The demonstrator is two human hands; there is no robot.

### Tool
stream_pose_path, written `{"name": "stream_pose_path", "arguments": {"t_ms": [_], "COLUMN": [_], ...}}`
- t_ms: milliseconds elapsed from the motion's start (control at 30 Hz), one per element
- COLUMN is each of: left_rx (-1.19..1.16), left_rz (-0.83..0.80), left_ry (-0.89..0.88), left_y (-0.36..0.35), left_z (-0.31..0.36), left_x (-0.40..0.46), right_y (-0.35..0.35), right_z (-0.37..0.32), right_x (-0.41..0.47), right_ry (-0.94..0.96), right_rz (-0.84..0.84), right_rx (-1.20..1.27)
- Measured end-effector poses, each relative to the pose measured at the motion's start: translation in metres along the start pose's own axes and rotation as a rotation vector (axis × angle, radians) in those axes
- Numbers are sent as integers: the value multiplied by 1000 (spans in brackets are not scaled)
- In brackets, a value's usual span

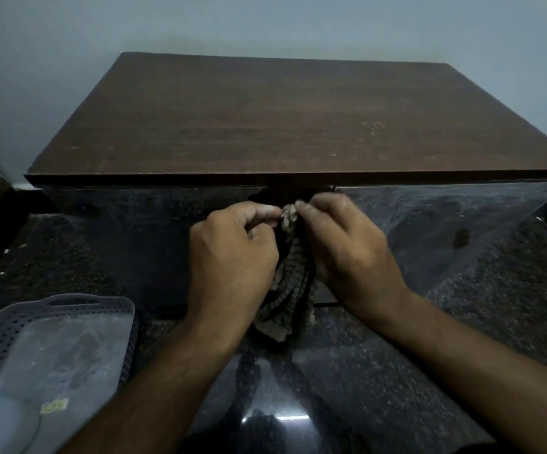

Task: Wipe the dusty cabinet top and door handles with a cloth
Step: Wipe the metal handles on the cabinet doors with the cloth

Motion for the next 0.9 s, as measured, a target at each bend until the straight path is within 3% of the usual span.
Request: {"name": "stream_pose_path", "arguments": {"t_ms": [100,300,600,900], "left_rx": [7,82,129,265], "left_rz": [-40,-204,-208,-212], "left_ry": [0,15,41,24], "left_y": [-5,-17,-21,-31], "left_z": [0,-12,-24,-32], "left_x": [1,2,6,5], "right_y": [0,-15,-30,-34], "right_z": [3,1,-4,-8], "right_x": [3,-18,-26,-24], "right_ry": [-30,99,166,353], "right_rz": [52,-43,-158,-127], "right_rx": [59,51,20,-277]}}
Point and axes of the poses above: each hand's wrist, its own x-axis towards the middle knuckle, its own y-axis out of the back of the hand, z = x × y, the point moved 6 cm from there along x, towards the middle knuckle, and after that the axes turned 13 degrees about x, right-handed, at the moved point
